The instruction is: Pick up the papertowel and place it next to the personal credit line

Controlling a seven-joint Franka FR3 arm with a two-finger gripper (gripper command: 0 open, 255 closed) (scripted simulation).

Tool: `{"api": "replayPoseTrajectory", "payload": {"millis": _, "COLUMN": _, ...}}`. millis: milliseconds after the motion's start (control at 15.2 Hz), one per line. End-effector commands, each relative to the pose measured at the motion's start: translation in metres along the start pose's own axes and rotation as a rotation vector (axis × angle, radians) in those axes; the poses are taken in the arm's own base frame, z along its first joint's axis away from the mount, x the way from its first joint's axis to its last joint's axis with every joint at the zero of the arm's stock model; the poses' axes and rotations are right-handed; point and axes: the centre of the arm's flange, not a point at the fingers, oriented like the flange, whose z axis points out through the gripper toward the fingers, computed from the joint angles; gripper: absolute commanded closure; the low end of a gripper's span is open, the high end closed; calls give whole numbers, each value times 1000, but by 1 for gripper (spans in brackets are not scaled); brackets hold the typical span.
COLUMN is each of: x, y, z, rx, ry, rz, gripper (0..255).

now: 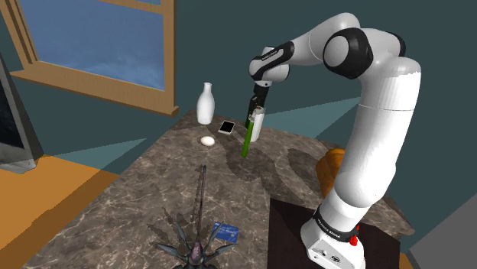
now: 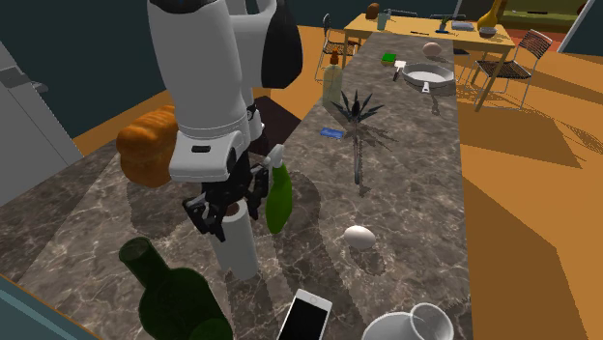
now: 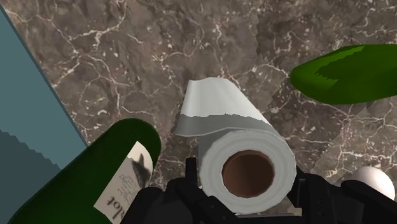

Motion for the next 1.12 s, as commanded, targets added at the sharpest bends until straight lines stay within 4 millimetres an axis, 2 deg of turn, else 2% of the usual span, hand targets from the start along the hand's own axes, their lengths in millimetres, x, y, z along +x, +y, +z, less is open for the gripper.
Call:
{"api": "replayPoseTrajectory", "payload": {"millis": 0, "x": -1, "y": 1, "z": 1, "rx": -1, "ry": -1, "rz": 1, "gripper": 255}}
{"api": "replayPoseTrajectory", "payload": {"millis": 264, "x": -1, "y": 1, "z": 1, "rx": -1, "ry": -1, "rz": 1, "gripper": 255}}
{"api": "replayPoseTrajectory", "payload": {"millis": 1056, "x": 3, "y": 4, "z": -63, "rx": -1, "ry": -1, "rz": 1, "gripper": 255}}
